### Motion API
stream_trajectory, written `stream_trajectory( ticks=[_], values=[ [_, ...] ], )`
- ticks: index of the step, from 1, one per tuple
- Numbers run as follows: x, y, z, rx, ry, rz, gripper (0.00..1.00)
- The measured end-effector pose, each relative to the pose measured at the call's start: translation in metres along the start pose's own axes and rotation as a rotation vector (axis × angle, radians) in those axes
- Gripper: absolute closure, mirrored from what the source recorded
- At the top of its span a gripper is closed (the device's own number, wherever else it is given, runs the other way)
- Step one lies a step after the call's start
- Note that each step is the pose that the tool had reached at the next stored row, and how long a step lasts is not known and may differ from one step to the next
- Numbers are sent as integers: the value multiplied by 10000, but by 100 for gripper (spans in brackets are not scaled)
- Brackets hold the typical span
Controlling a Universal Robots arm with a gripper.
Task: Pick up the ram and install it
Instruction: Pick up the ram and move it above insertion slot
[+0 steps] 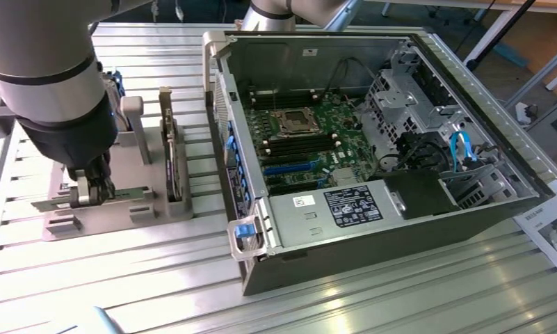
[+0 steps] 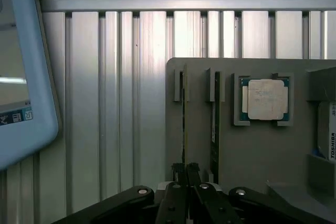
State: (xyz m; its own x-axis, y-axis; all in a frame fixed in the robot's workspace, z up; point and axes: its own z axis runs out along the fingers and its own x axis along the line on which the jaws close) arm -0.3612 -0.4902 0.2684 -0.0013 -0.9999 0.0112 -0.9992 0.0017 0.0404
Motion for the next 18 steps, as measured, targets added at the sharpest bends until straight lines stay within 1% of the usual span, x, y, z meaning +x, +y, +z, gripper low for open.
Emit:
stream_trajectory(
  ticks=[2,3,4,5,9,10,15,18],
  values=[
    [1,4,-97,-1,1,0,88],
    [2,7,-169,0,0,0,88],
    [3,11,-265,0,0,0,88],
    [4,13,-330,-1,0,0,88],
    [6,21,-513,-1,1,0,88],
    [7,24,-603,0,0,0,88],
    [9,34,-852,0,0,0,88],
    [11,39,-981,0,0,0,88]
  ],
)
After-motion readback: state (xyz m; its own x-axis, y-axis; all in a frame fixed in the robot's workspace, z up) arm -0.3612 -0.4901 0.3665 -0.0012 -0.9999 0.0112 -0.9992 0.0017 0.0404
